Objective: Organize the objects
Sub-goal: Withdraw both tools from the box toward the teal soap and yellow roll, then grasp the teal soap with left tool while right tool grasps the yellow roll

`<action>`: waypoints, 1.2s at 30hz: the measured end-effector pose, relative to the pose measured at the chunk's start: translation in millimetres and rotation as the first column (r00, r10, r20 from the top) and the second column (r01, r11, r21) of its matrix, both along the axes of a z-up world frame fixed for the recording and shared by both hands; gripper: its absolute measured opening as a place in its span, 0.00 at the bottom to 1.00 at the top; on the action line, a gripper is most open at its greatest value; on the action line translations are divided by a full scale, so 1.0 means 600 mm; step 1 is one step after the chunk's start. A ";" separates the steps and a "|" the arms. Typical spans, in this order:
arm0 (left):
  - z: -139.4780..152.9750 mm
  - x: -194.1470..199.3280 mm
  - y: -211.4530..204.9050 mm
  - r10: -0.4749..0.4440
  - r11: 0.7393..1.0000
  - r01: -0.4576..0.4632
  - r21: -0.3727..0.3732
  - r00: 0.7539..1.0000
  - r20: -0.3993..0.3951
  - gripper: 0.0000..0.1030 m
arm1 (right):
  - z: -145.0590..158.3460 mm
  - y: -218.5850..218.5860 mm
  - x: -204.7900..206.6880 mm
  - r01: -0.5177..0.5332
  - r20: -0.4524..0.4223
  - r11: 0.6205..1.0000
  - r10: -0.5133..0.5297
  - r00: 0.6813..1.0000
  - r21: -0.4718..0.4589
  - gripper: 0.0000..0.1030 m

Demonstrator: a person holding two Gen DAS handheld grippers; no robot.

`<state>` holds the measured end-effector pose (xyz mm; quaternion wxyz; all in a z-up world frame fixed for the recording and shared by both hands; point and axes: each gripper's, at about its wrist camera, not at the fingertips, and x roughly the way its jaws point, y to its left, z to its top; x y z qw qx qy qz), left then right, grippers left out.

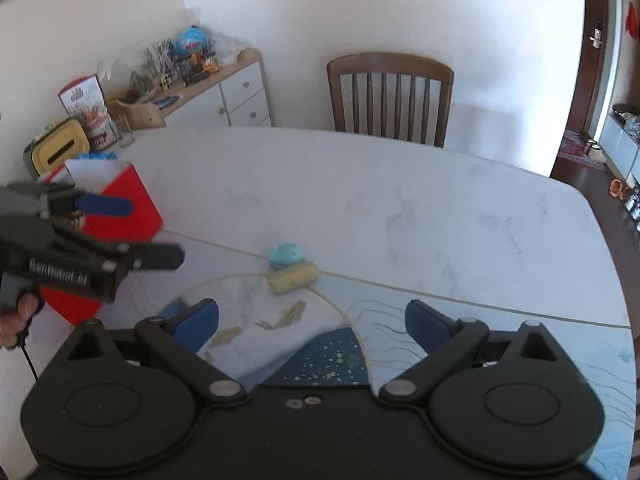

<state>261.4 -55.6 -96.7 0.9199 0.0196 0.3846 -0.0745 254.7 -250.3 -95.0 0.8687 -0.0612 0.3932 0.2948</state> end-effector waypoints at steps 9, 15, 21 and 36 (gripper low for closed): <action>-0.047 0.082 -0.019 0.041 0.999 -0.040 0.009 0.996 -0.079 0.97 | -0.066 0.030 0.044 -0.060 -0.021 0.998 0.060 0.998 -0.018 0.94; -0.073 0.139 -0.018 0.090 0.994 -0.100 -0.045 0.980 -0.175 0.97 | -0.101 0.056 0.065 -0.091 -0.010 0.996 0.091 0.996 -0.012 0.94; -0.088 0.184 -0.024 0.124 0.988 -0.144 -0.056 0.955 -0.268 0.97 | -0.125 0.078 0.092 -0.127 -0.001 0.992 0.127 0.992 0.000 0.89; -0.124 0.227 -0.039 0.142 0.979 -0.191 -0.077 0.895 -0.424 0.96 | -0.157 0.100 0.110 -0.153 0.025 0.988 0.152 0.988 0.034 0.75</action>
